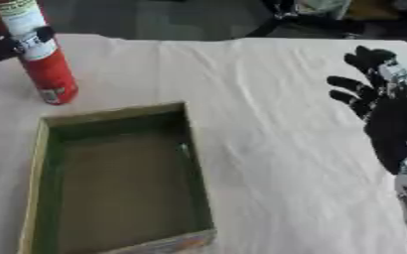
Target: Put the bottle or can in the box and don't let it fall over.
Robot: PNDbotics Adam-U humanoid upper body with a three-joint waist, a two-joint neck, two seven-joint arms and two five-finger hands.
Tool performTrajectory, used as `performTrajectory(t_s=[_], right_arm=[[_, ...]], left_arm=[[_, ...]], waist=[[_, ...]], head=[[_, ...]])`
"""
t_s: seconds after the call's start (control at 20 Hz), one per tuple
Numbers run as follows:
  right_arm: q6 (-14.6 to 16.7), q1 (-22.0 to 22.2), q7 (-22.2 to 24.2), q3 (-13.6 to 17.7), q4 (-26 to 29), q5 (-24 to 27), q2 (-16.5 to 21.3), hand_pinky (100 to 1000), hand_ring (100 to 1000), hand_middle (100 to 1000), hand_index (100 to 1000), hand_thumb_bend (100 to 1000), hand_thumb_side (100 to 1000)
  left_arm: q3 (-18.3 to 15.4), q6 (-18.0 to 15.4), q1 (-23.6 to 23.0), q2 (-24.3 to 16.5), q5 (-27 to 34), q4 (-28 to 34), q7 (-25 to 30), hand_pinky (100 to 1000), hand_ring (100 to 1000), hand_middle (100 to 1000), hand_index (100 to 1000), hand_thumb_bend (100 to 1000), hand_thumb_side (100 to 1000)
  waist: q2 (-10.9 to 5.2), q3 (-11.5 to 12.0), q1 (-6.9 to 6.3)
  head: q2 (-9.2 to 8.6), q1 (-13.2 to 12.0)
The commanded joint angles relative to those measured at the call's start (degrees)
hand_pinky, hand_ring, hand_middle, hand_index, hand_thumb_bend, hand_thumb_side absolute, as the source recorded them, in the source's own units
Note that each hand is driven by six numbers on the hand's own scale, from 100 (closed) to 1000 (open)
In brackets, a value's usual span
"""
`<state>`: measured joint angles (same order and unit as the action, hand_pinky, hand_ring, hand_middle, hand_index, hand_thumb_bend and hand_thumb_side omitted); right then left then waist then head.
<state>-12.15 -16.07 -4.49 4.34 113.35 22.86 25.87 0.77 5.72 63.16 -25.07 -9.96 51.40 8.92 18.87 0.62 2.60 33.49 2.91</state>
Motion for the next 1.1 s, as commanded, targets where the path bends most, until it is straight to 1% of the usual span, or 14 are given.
performTrajectory(t_s=[0.05,0.1,0.35,0.55,0.7,0.85,0.95,1.05,1.1], right_arm=[[0.1,-0.7,0.3,0.2,1.2,-0.5,0.7,872,847,977,1000,100,893],[0.0,-0.8,0.3,0.2,1.2,-0.5,0.6,872,847,977,999,100,890],[-0.2,-0.9,0.4,0.2,1.2,-0.7,0.5,873,847,977,999,100,897],[-0.2,-0.9,0.4,0.2,1.2,-0.7,0.4,873,846,976,998,100,898],[-0.3,-0.9,0.4,0.2,1.2,-0.7,0.3,874,845,974,996,100,899],[-0.3,-0.9,0.4,0.2,1.2,-0.6,0.3,874,845,974,996,100,900],[-0.4,-0.9,0.5,0.2,1.2,-0.6,0.3,875,844,973,995,100,901],[-0.5,-0.9,0.5,0.2,1.2,-0.6,0.2,875,844,973,995,100,903],[-0.5,-1.0,0.5,0.2,1.2,-0.6,0.2,875,843,973,995,100,903]], left_arm=[[-0.8,-0.1,1.9,-0.9,0.1,0.5,-1.5,864,1000,1000,887,651,471],[-0.9,-0.1,2.0,-0.8,0.0,0.5,-1.9,860,1000,1000,882,658,474],[-1.1,-0.6,2.6,-0.2,0.7,0.6,-3.5,840,1000,1000,864,636,455],[-1.0,-0.9,2.7,0.3,1.7,0.7,-4.2,819,1000,1000,846,613,425],[-1.0,-0.8,2.7,0.5,2.0,0.4,-4.8,796,1000,984,805,559,359],[-1.2,-0.5,2.6,0.8,2.2,0.0,-5.6,784,1000,963,781,537,341],[-1.3,-0.5,2.5,0.9,2.6,-0.3,-6.3,768,1000,922,719,505,315],[-1.5,-0.4,2.5,1.1,3.0,-0.6,-7.0,765,1000,901,693,485,304],[-1.7,-0.4,2.5,1.2,3.3,-0.8,-7.4,763,1000,879,653,468,297]], waist=[[-0.79,-0.3,-0.25],[-0.68,-0.4,-0.27],[-0.43,-0.7,-0.28],[-0.42,-0.9,-0.24],[-0.42,-1.0,-0.20],[-0.43,-1.1,-0.19],[-0.40,-1.2,-0.21],[-0.37,-1.3,-0.22],[-0.33,-1.4,-0.23]], head=[[-1.31,-0.4],[-1.44,-0.5],[-1.56,-0.7],[-1.55,-0.9],[-1.66,-1.0],[-1.84,-1.2],[-1.98,-1.2],[-2.02,-1.3],[-2.08,-1.4]])
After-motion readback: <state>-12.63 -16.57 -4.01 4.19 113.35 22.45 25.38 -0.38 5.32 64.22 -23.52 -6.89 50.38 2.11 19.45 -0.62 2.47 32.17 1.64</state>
